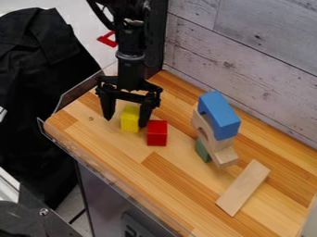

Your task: Put the yellow block on top of the blue arch

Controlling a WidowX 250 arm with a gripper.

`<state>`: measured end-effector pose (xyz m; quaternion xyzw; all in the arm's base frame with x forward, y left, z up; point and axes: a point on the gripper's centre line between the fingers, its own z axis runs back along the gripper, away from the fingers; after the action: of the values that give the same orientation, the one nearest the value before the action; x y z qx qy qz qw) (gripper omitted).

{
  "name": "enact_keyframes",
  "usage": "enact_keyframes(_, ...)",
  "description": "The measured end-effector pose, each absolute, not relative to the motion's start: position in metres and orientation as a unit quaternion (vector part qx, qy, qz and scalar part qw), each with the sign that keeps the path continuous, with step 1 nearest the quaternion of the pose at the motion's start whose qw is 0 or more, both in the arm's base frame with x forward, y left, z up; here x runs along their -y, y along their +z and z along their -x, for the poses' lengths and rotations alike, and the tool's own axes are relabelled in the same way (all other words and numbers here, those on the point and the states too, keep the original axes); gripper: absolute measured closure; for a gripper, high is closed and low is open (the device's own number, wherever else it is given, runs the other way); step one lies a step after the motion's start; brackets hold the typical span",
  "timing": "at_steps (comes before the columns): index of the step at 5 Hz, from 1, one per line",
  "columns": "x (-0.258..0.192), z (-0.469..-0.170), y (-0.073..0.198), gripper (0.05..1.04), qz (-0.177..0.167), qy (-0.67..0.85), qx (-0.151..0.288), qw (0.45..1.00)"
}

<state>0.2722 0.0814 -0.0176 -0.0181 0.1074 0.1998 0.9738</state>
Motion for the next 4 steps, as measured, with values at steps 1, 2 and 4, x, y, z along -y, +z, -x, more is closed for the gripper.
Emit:
enact_keyframes(1,-0.083,-0.274,-0.02,0.39,0.014,0.204,-0.106,0.973)
enact_keyframes(2,-0.083,-0.275,-0.021,0.513,0.013,0.208,-0.103,0.973)
enact_keyframes(4,-0.084,-0.273,0.037,0.513,-0.007,0.194,-0.053,0.979)
